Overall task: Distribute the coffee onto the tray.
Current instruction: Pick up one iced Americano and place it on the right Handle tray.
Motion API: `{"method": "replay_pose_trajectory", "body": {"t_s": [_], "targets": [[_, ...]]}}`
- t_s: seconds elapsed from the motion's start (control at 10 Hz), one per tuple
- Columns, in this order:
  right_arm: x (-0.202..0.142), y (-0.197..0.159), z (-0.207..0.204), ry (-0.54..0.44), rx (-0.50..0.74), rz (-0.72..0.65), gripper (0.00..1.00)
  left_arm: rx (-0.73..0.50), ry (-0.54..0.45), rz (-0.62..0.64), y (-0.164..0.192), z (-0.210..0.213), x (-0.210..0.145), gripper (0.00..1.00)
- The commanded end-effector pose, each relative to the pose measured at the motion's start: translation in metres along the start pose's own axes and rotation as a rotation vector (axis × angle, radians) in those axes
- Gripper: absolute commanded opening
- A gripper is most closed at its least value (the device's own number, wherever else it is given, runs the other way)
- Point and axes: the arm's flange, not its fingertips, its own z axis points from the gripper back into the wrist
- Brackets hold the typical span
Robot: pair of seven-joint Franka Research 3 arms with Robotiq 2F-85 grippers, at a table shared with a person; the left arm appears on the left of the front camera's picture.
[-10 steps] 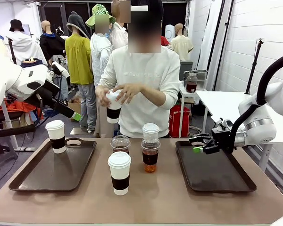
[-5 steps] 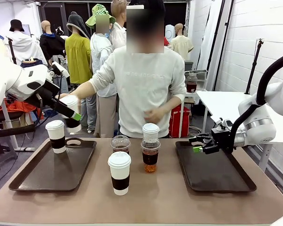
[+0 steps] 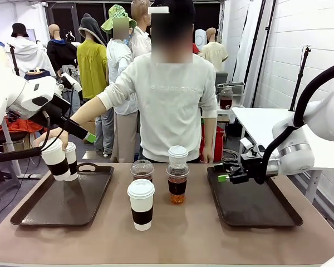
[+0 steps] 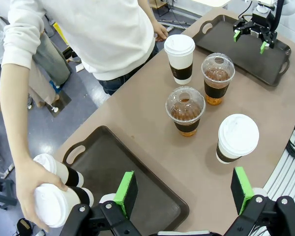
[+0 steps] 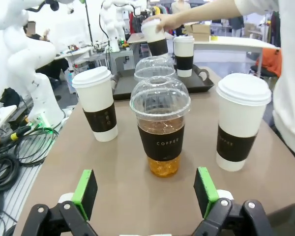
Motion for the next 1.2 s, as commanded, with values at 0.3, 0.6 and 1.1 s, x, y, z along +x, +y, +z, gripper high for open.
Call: {"method": "replay_pose_trajectory", "body": {"t_s": [0.3,0.6,1.1], "targets": [[-0.019,-0.017,-0.046,-0.045,-0.044,0.061,1.0,-0.02,-0.004,-0.011,0.001,0.001,-0.002,1.0],[-0.023,-0.027,-0.061,-0.05,-0.043,0.055,1.0,-0.02,-0.004,-0.011,0.001,0.001,-0.002,1.0],[-0.021,-0.023,-0.057,-0.043,-0.02,0.037,1.0,-0.02,-0.004,-0.011,0.001,0.001,-0.002,1.0]]}}
